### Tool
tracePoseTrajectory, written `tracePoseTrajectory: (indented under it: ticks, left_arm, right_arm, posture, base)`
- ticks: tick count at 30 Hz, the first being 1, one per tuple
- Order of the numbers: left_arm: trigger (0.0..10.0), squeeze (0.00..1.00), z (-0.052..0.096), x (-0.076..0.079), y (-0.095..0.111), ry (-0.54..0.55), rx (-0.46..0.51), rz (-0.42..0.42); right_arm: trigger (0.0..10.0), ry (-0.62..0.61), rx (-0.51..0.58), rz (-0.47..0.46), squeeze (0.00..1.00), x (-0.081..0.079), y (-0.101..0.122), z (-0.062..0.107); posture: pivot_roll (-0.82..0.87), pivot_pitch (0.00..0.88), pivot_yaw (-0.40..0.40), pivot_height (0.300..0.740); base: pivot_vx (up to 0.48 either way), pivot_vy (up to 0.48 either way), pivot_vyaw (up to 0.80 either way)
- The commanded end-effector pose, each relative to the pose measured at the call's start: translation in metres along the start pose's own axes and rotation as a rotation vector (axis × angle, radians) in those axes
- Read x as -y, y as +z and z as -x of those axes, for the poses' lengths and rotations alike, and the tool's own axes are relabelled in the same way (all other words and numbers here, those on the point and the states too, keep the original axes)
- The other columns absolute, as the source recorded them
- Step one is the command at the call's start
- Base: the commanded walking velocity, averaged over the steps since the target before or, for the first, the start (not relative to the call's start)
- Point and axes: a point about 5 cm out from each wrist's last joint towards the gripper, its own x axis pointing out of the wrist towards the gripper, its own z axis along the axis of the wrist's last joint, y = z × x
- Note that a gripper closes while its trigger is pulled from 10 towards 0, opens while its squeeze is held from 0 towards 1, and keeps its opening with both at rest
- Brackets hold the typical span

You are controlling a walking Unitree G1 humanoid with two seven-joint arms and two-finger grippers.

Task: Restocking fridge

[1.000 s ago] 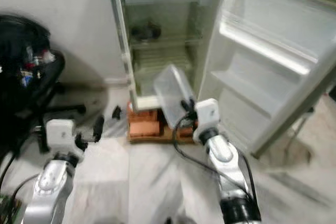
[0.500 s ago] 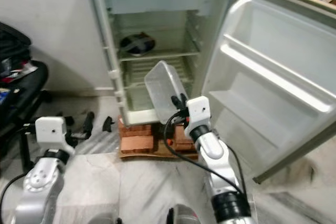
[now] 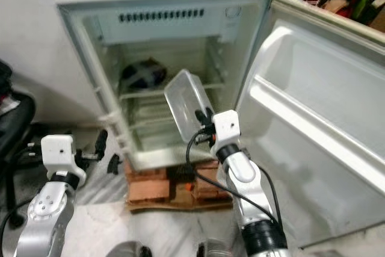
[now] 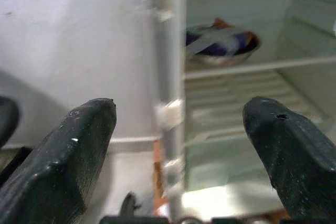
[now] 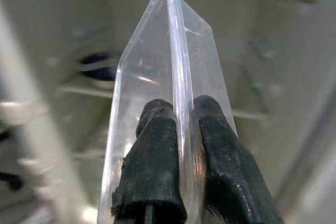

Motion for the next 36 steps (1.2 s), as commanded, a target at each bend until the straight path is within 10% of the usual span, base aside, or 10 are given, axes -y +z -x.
tracePoseTrajectory:
  ticks: [1, 21, 36]
  left_arm:
    - [10.0, 0.00, 0.000, 0.007, -0.002, -0.018, -0.007, 0.001]
    - [10.0, 0.00, -0.002, 0.006, -0.004, 0.002, -0.029, -0.011]
    - [10.0, 0.00, 0.017, 0.006, 0.000, 0.056, -0.029, -0.023]
  right_arm:
    - [10.0, -0.023, -0.011, 0.012, 0.00, 0.008, -0.002, 0.004]
    - [10.0, -0.018, -0.017, 0.019, 0.00, 0.008, -0.002, 0.001]
    - [10.0, -0.120, -0.100, -0.137, 0.00, 0.012, -0.005, -0.032]
  posture:
    - [0.09, 0.078, -0.028, 0.740]
    - [0.09, 0.077, -0.031, 0.740]
    - [0.18, 0.130, -0.050, 0.740]
  base:
    - [0.307, 0.368, 0.00]
    - [0.095, 0.121, 0.00]
    - [0.000, 0.000, 0.00]
